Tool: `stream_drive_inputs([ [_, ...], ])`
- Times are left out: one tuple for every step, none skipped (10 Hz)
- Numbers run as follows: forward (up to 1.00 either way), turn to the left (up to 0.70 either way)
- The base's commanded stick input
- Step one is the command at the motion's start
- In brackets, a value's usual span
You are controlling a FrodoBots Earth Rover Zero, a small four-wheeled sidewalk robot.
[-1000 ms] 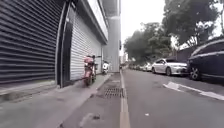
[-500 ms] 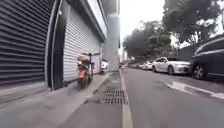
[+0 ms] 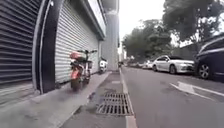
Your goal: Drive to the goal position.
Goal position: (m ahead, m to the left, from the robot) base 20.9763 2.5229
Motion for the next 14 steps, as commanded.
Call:
stream_drive_inputs([
  [0.7, -0.14],
  [0.7, -0.11],
  [0.7, 0.0],
  [0.7, 0.0],
  [0.7, 0.0],
  [0.7, 0.0],
  [0.7, 0.0],
  [0.7, 0.0],
  [0.7, 0.0],
  [0.7, 0.0],
  [0.7, 0.0],
  [0.7, 0.0],
  [0.7, 0.0],
  [0.7, 0.0],
])
